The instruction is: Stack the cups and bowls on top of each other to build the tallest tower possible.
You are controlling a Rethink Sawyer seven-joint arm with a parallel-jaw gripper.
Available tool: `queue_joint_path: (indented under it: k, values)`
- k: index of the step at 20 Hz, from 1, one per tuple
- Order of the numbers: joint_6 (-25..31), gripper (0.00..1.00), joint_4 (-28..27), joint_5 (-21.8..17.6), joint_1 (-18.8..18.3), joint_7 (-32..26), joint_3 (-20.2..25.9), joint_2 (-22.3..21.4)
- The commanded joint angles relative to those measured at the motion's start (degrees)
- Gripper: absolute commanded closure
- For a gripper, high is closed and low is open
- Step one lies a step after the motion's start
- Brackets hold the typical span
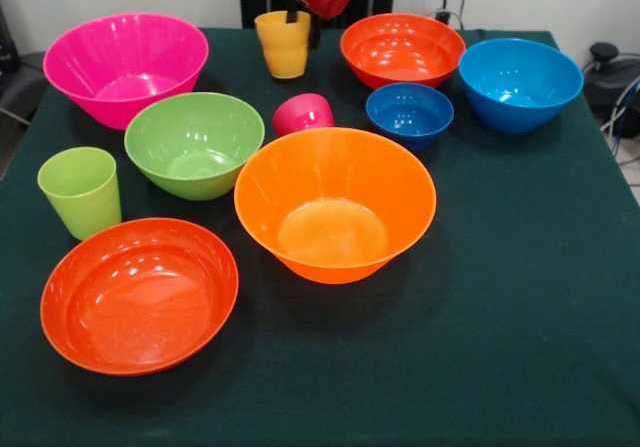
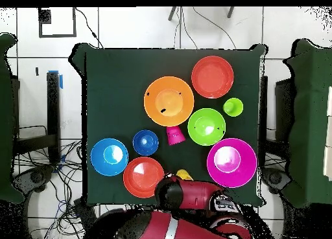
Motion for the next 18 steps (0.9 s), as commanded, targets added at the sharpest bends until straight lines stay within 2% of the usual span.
queue_joint_path:
  k: [1,5,13,18]
  values:
    - [-7.0,1.0,-6.9,-6.8,0.0,-2.8,6.5,1.0]
    - [-4.6,1.0,-5.8,-7.7,-1.2,-2.6,8.7,-0.7]
    - [1.1,1.0,-4.7,-6.4,0.3,-1.8,9.7,-5.7]
    - [10.9,1.0,-4.8,-3.8,1.7,-4.2,11.7,-11.4]
